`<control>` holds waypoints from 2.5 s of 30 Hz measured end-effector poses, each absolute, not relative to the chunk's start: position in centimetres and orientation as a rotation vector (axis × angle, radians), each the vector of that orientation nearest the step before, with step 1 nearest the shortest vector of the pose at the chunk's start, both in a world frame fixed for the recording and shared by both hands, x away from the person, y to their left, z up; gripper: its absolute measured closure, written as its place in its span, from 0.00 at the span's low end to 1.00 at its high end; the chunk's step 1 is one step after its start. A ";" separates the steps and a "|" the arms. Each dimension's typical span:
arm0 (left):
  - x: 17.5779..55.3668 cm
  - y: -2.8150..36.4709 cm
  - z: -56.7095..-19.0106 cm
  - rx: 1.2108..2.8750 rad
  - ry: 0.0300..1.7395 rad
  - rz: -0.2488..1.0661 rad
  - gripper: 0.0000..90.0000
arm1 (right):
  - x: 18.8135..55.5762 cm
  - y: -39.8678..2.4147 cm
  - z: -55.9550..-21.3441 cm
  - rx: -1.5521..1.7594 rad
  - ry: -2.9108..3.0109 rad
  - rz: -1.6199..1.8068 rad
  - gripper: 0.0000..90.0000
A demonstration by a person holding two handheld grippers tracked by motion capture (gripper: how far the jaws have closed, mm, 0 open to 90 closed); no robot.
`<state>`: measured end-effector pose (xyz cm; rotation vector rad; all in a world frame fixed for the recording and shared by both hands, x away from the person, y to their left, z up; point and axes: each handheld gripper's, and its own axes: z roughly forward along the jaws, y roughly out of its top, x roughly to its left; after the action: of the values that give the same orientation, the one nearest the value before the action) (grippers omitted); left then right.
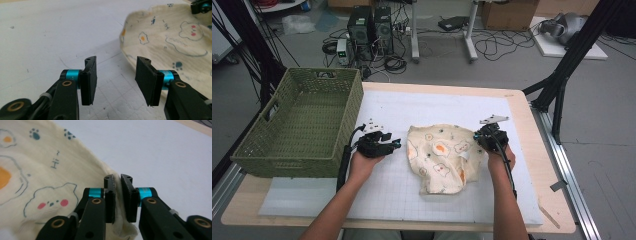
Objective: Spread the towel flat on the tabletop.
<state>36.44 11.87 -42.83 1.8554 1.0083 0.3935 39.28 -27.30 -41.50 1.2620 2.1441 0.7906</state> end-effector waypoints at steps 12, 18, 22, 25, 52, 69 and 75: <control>35.6 9.6 -43.9 1.936 0.923 0.241 0.50 | 36.6 -28.1 -40.7 1.226 2.085 0.973 0.61; 35.2 7.2 -44.4 1.959 0.882 0.168 0.49 | 34.2 -27.2 -40.7 1.132 2.143 0.979 0.53; 35.0 5.5 -44.9 2.055 0.845 0.211 0.49 | 33.3 -26.9 -41.2 1.118 2.164 1.001 0.52; 34.5 4.9 -45.0 2.107 0.799 0.353 0.67 | 33.2 -26.6 -41.9 1.136 2.199 1.030 0.51; 34.0 12.4 -44.4 2.026 0.944 0.410 0.95 | 28.0 -26.7 -42.6 0.955 2.392 1.013 0.95; 33.9 12.7 -43.9 1.883 0.966 0.415 0.51 | 24.8 -30.0 -40.4 1.013 2.238 1.024 0.53; 34.0 12.7 -44.0 1.879 0.975 0.413 0.50 | 28.7 -29.6 -40.5 1.101 2.174 0.976 0.44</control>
<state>33.96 12.70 -43.95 1.8792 0.9749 0.4129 28.69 -29.62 -40.49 1.1007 2.1738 0.9762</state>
